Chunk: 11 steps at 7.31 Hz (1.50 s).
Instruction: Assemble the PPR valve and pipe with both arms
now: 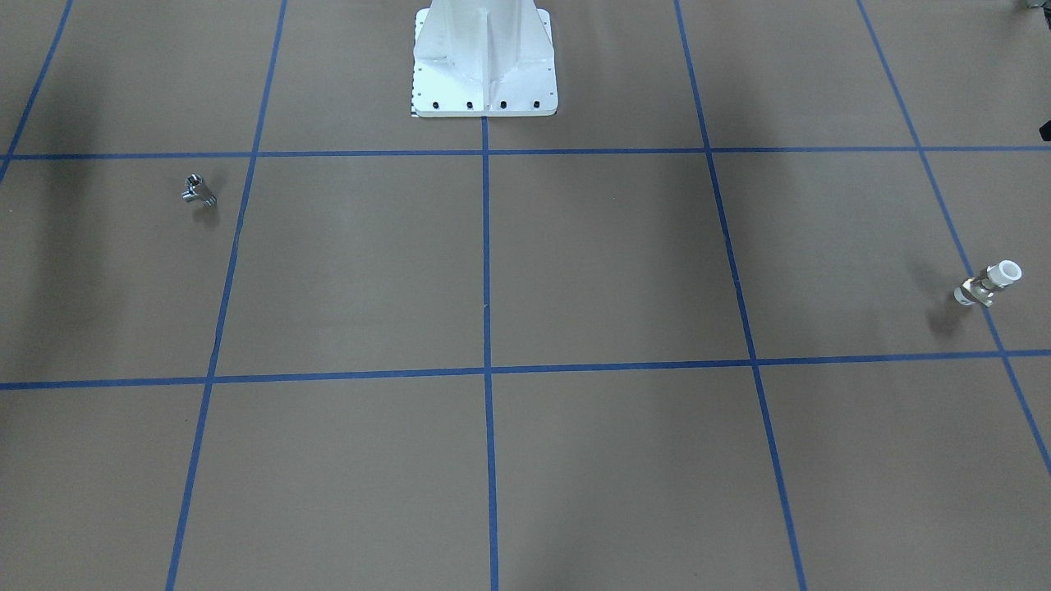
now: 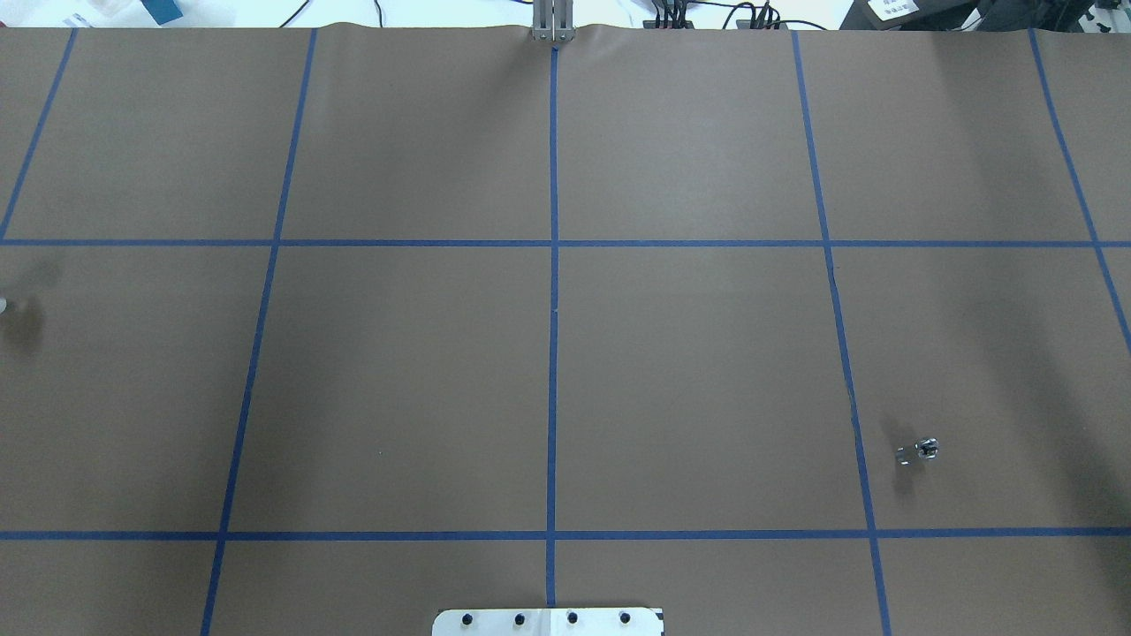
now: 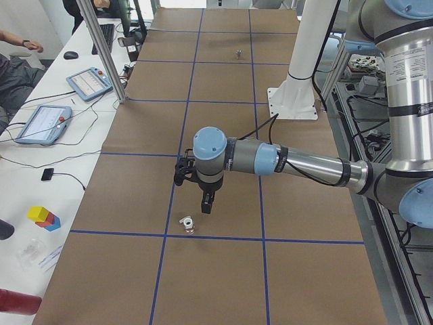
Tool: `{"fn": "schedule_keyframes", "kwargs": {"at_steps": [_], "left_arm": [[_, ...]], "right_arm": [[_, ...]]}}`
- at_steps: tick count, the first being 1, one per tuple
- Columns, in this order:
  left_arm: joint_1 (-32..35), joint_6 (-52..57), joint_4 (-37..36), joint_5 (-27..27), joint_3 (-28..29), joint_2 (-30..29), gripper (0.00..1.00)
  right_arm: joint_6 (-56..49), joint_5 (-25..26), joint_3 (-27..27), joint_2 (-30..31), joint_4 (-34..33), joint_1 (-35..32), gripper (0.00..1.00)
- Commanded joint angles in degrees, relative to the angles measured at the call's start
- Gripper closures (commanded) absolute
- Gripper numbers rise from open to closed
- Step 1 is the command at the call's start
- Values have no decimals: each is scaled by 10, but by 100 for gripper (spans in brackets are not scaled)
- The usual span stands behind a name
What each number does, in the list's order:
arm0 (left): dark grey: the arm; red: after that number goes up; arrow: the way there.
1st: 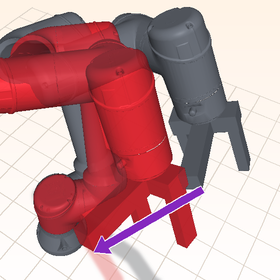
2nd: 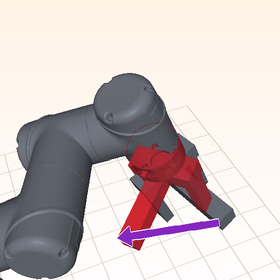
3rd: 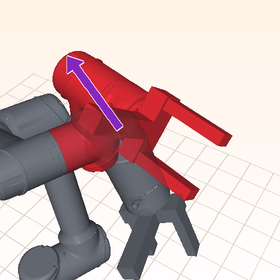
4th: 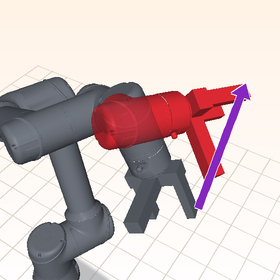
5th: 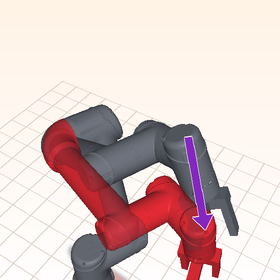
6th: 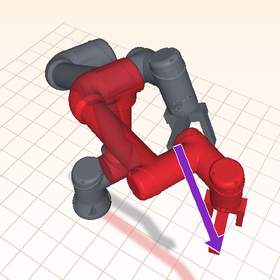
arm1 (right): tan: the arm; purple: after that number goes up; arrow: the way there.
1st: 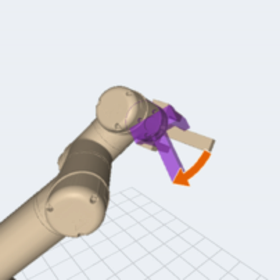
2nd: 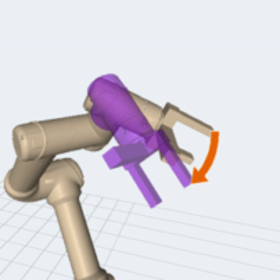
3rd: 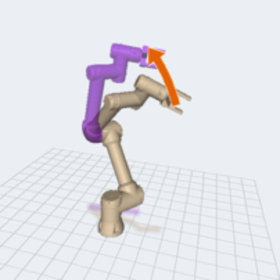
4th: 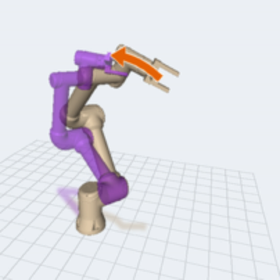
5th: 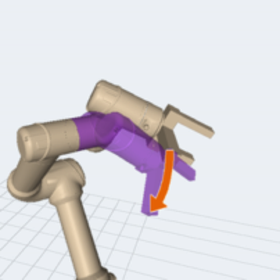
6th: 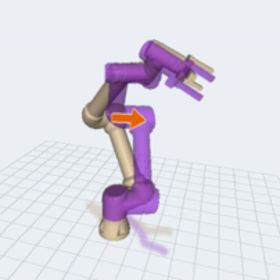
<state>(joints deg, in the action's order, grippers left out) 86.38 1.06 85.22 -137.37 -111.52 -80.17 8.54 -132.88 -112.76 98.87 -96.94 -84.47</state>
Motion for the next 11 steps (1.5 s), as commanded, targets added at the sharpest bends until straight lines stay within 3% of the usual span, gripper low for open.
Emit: {"fn": "schedule_keyframes", "kwargs": {"at_steps": [1,3,4,7,11], "left_arm": [[-24,-6,53,34,38,-14,0],[-43,-9,141,37,130,-33,0],[-82,-38,147,46,149,-52,0],[-113,-41,229,83,210,-62,0],[-115,-43,234,84,247,-91,2]], "right_arm": [[0,0,0,0,0,0,0],[1,0,-1,0,0,0,0],[1,0,0,0,0,0,0],[1,0,0,0,0,1,0],[1,0,0,0,0,2,0]]}}
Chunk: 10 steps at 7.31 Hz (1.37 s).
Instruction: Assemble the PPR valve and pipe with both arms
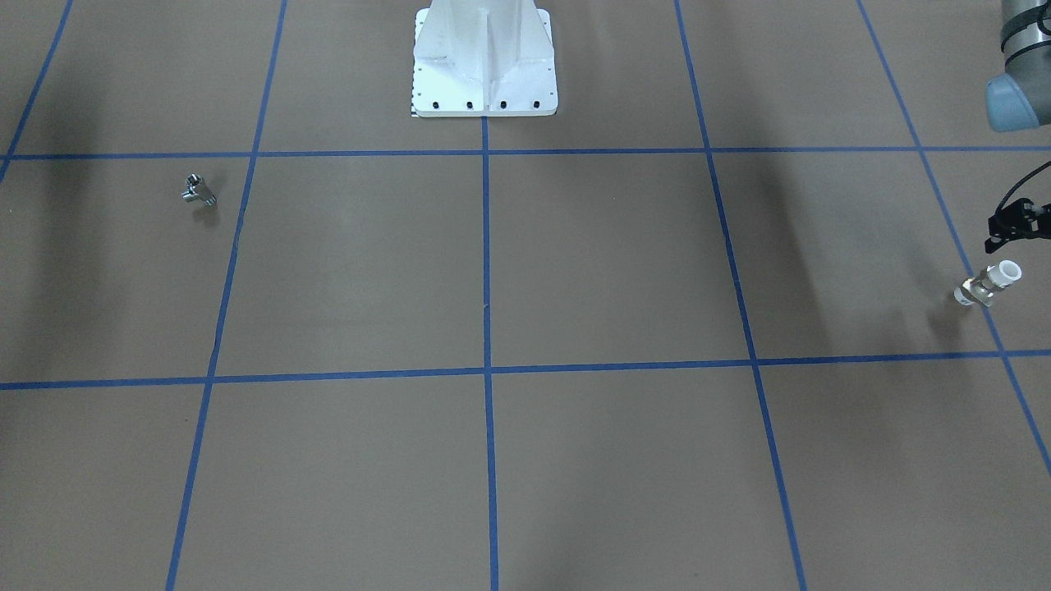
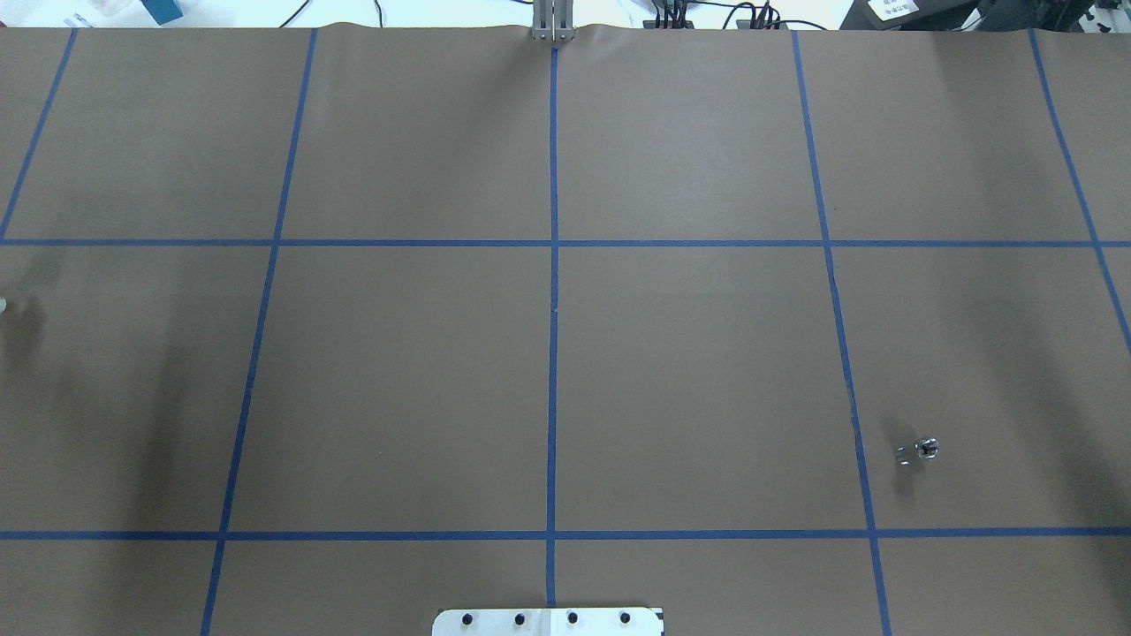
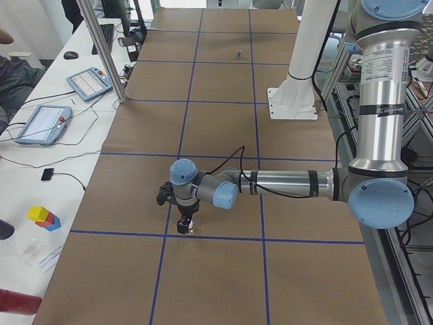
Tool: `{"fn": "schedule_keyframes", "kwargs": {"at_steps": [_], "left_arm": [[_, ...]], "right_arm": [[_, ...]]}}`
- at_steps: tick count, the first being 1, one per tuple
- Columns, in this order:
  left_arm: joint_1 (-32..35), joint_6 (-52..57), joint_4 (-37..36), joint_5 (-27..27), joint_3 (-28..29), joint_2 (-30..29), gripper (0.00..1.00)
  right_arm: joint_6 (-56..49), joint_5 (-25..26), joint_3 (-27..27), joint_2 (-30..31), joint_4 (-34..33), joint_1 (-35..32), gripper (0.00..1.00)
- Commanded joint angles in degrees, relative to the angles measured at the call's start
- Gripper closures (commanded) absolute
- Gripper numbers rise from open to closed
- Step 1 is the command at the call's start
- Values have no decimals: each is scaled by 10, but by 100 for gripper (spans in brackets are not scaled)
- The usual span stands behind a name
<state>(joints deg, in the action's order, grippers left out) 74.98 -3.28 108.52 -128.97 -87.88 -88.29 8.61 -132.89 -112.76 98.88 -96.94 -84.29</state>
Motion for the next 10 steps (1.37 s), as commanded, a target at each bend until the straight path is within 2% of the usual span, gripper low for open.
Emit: {"fn": "schedule_keyframes", "kwargs": {"at_steps": [1,4,6,8,9,10], "left_arm": [[-2,1,0,0,26,-25,3],[-8,-1,1,-1,44,-33,11],[-12,-1,0,-2,43,-33,24],[-17,-1,-1,-3,43,-33,34],[-17,-1,-1,-3,45,-33,35],[-17,-1,-1,-4,45,-33,42]], "right_arm": [[0,0,0,0,0,1,0],[0,0,0,0,0,1,0],[0,0,0,0,0,2,0],[0,0,0,0,0,2,0],[0,1,0,0,0,2,0],[0,0,0,0,0,3,0]]}}
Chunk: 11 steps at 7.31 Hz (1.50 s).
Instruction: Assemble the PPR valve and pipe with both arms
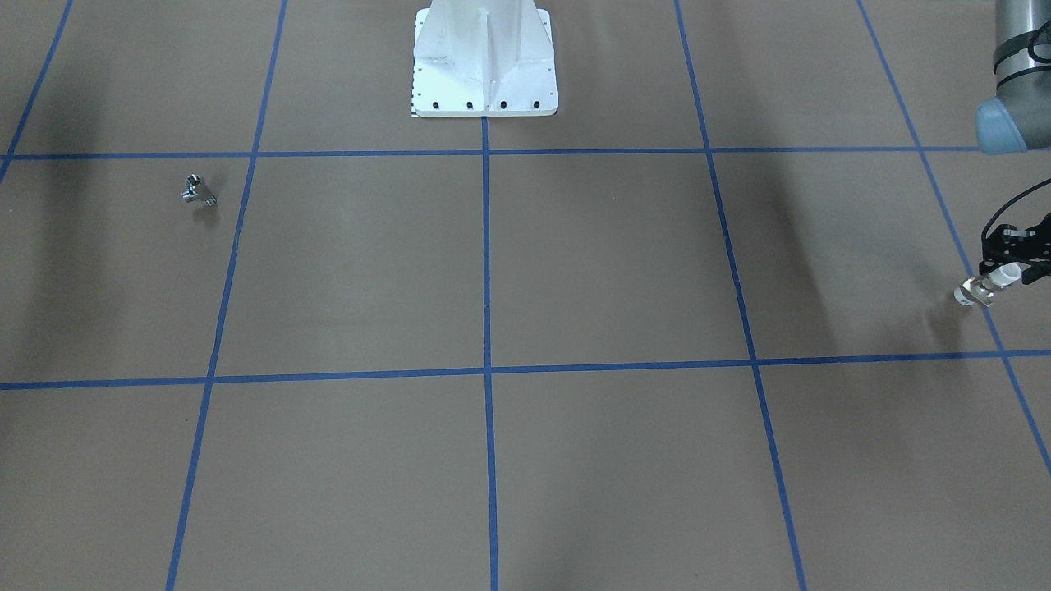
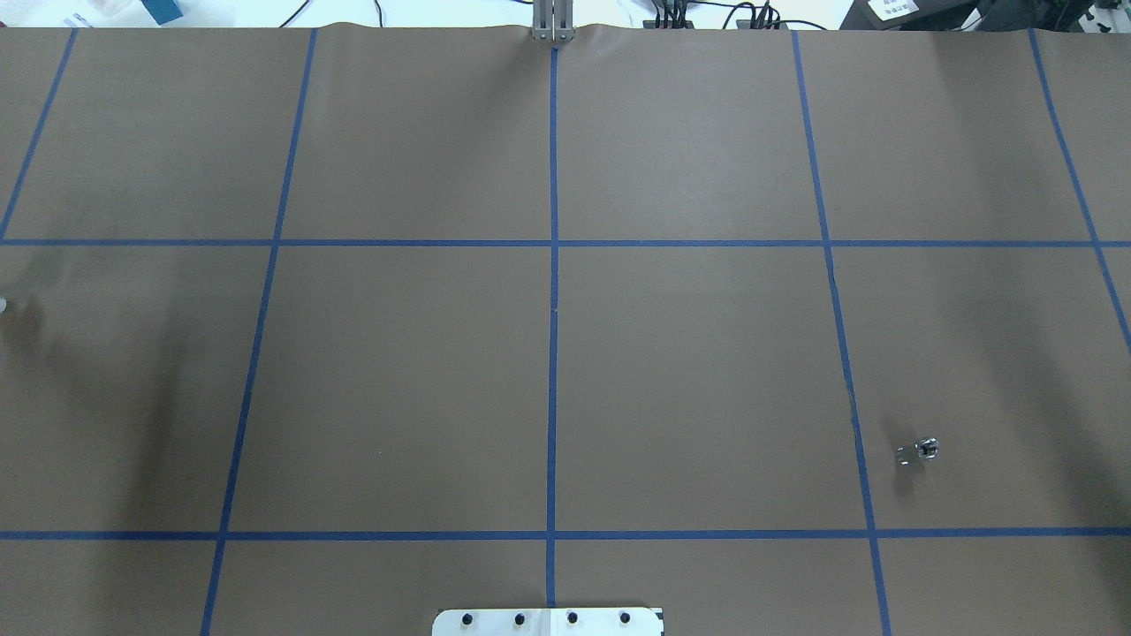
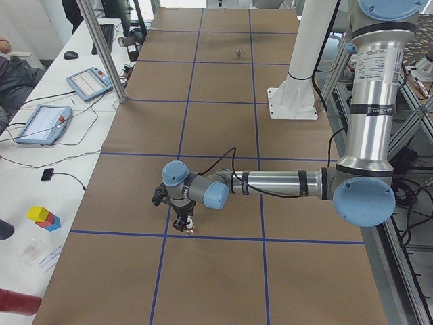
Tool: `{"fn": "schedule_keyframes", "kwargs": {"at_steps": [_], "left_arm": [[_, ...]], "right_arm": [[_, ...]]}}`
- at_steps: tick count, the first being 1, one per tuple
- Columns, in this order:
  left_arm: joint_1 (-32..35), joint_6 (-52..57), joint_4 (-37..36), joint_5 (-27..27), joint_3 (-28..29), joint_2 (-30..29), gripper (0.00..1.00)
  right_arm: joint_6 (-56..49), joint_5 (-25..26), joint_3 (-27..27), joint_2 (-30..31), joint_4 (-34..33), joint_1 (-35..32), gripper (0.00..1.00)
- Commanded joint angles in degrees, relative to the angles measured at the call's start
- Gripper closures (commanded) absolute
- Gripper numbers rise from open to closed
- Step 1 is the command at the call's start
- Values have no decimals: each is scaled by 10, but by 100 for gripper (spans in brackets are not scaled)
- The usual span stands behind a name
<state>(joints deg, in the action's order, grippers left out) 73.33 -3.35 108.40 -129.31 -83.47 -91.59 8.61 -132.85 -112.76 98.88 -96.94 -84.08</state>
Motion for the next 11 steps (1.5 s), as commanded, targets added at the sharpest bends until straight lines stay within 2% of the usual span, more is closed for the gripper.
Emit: {"fn": "schedule_keyframes", "kwargs": {"at_steps": [1,2,3,4,5,6,7,8,9,10,11], "left_arm": [[0,0,0,-1,1,0,66],[0,0,-2,0,1,0,100],[0,-1,-6,-3,-3,-2,100],[0,-3,-20,-39,-8,-11,100],[1,-4,-92,-71,-40,-38,100],[1,-24,-169,-75,-107,-52,100],[-11,-97,-213,-77,-177,-65,100],[-67,-205,-218,-75,-229,-84,100],[-136,-333,-224,-68,-244,-145,100],[-205,-438,-234,-47,-244,-214,100],[-267,-505,-264,-12,-232,-280,100]], "right_arm": [[0,1,0,0,0,1,0],[0,1,-1,-1,0,1,0],[0,1,0,-2,1,1,0],[0,1,0,-2,1,1,0],[1,1,-1,-4,1,1,0],[1,1,-4,-4,2,1,0],[0,1,-1,-4,26,1,0],[8,4,0,1,67,1,0],[7,3,8,9,95,1,0],[4,1,37,4,129,1,0],[8,-16,42,14,186,1,0]]}}
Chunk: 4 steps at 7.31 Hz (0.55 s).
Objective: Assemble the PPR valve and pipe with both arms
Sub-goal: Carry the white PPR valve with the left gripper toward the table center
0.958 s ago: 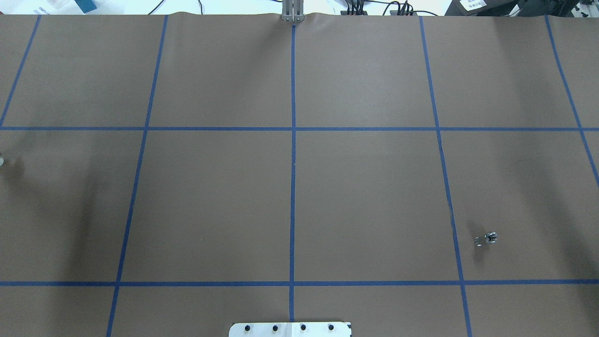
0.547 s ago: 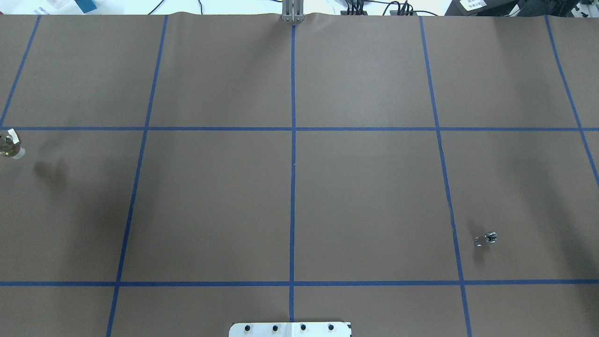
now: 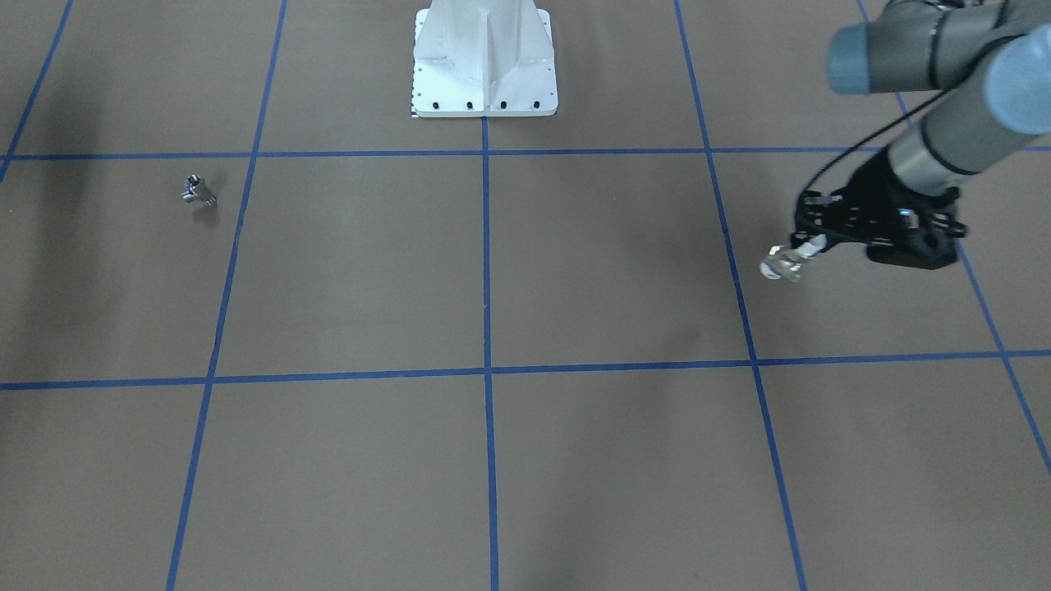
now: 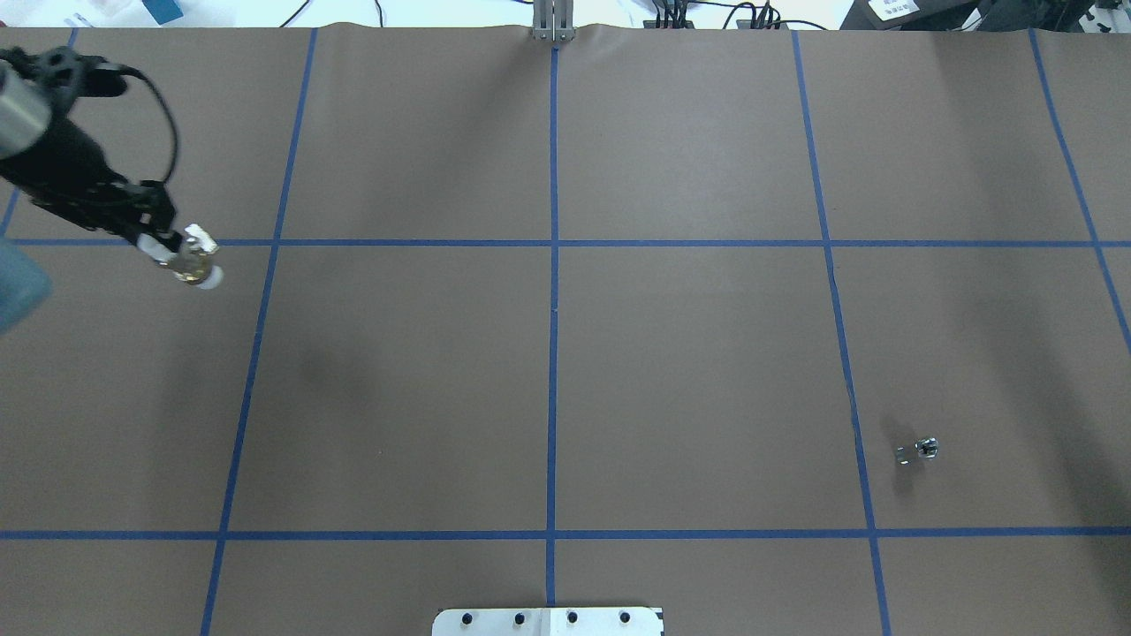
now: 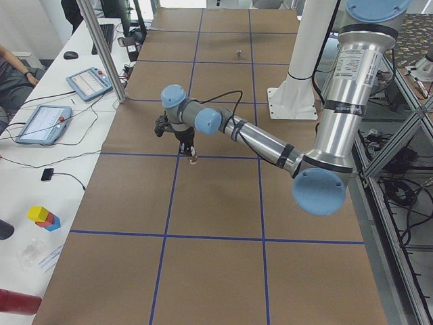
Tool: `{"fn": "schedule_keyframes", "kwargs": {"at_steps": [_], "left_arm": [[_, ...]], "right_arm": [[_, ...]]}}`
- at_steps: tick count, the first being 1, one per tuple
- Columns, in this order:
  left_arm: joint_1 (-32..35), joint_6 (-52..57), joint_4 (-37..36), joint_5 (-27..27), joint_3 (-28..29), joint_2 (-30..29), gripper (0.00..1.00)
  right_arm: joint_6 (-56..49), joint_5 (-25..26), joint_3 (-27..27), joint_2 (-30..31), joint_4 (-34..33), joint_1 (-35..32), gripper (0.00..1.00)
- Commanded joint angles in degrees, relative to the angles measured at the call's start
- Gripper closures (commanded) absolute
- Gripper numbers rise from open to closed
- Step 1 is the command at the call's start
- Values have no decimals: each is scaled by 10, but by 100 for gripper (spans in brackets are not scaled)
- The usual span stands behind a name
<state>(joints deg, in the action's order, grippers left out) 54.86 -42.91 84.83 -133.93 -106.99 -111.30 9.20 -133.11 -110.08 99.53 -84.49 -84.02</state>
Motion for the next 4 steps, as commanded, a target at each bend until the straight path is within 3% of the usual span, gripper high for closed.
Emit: {"fn": "schedule_keyframes", "kwargs": {"at_steps": [1,2,4], "left_arm": [[-100,-124,-40,69,17,-128,100],[-124,-151,-36,73,41,-158,100],[-165,-203,-33,109,182,-313,100]], "right_arm": [[2,-39,19,18,80,1,0],[2,-44,17,19,84,1,0],[5,-55,16,20,84,12,0]]}}
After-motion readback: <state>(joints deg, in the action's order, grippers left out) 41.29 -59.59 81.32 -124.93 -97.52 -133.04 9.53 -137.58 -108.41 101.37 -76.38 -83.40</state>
